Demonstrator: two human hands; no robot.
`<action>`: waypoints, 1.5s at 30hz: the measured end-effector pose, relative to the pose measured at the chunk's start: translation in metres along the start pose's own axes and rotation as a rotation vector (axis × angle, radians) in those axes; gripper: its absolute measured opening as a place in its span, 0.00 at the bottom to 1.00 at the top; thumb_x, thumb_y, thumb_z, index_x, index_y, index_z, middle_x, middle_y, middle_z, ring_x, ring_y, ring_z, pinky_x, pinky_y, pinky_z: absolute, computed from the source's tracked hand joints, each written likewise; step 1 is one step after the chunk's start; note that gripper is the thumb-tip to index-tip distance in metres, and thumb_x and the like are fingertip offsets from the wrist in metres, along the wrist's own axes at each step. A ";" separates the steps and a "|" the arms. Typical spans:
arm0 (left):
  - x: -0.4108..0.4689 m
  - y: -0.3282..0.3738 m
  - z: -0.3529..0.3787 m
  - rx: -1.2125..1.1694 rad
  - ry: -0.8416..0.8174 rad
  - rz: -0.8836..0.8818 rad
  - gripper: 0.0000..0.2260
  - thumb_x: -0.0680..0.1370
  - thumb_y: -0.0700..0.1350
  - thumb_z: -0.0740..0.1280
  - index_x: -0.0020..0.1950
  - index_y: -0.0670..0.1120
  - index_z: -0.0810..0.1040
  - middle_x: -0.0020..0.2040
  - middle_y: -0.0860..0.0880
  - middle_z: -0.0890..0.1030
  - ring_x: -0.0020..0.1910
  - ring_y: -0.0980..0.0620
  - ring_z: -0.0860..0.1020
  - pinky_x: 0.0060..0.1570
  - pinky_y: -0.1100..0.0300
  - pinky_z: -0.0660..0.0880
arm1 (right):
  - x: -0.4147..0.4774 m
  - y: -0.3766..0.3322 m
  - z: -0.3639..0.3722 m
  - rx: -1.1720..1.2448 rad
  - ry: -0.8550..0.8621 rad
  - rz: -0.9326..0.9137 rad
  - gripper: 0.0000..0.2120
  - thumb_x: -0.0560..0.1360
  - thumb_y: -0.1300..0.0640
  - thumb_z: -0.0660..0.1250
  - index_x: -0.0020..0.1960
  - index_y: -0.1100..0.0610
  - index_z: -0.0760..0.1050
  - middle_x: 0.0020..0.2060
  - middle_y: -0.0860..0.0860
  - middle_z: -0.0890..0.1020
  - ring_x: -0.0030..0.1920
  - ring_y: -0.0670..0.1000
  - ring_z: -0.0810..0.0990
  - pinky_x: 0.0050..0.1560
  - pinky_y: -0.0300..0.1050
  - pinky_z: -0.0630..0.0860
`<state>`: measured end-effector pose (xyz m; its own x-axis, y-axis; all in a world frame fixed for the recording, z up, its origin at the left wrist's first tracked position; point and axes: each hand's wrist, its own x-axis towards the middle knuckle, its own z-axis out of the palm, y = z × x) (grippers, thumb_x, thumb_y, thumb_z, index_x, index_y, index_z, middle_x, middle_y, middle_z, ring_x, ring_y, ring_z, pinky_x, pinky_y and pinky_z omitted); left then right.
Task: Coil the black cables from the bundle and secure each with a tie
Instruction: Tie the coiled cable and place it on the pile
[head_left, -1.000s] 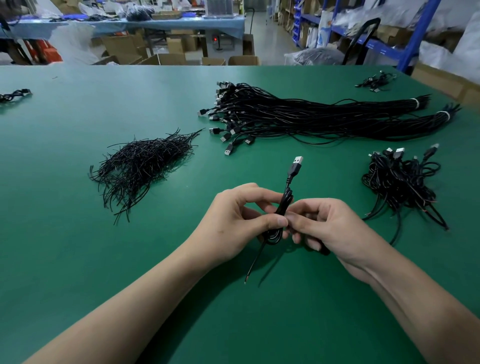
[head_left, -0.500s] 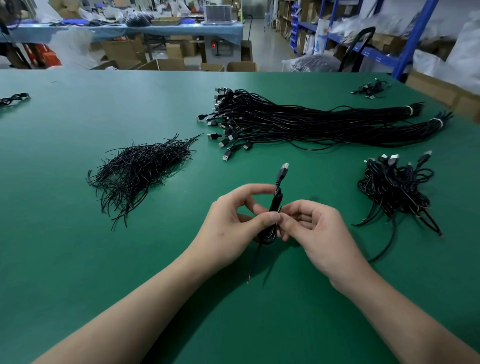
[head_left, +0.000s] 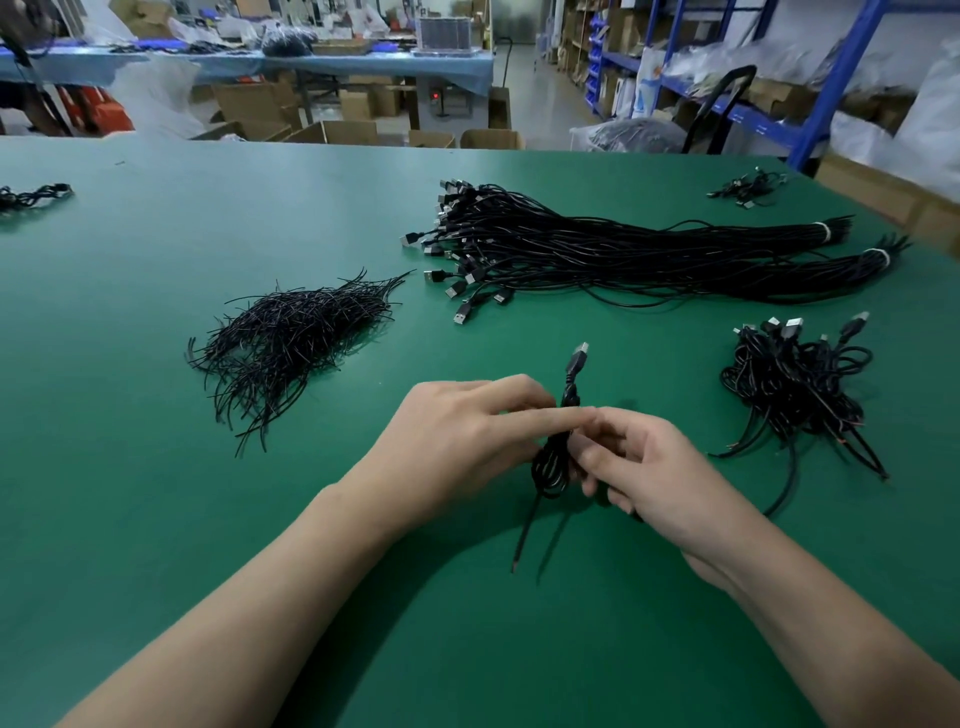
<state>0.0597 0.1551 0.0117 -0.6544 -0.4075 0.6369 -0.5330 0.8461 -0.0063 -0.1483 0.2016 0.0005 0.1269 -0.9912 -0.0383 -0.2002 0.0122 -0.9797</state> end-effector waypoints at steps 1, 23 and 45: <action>0.001 -0.002 0.001 0.016 0.016 0.011 0.17 0.76 0.46 0.75 0.65 0.56 0.82 0.51 0.53 0.82 0.44 0.53 0.79 0.36 0.57 0.77 | 0.000 0.000 -0.001 0.001 -0.001 0.001 0.05 0.82 0.59 0.65 0.52 0.60 0.79 0.30 0.44 0.78 0.29 0.40 0.72 0.29 0.30 0.66; 0.004 0.017 0.008 -0.695 0.100 -0.559 0.05 0.73 0.55 0.75 0.39 0.56 0.84 0.37 0.55 0.83 0.39 0.57 0.81 0.42 0.59 0.76 | -0.010 -0.011 0.016 -0.165 0.212 -0.428 0.07 0.83 0.57 0.64 0.47 0.48 0.76 0.37 0.48 0.81 0.40 0.46 0.80 0.40 0.47 0.76; -0.001 0.013 0.006 -0.411 0.034 -0.241 0.17 0.78 0.36 0.69 0.65 0.49 0.82 0.53 0.53 0.82 0.51 0.55 0.81 0.51 0.58 0.78 | -0.002 0.002 0.003 -0.169 0.142 -0.271 0.07 0.83 0.56 0.64 0.47 0.47 0.76 0.33 0.46 0.80 0.32 0.47 0.72 0.35 0.53 0.69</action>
<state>0.0505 0.1645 0.0061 -0.5167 -0.6031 0.6077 -0.4065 0.7975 0.4458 -0.1463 0.2042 -0.0022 0.0638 -0.9639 0.2584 -0.3373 -0.2645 -0.9035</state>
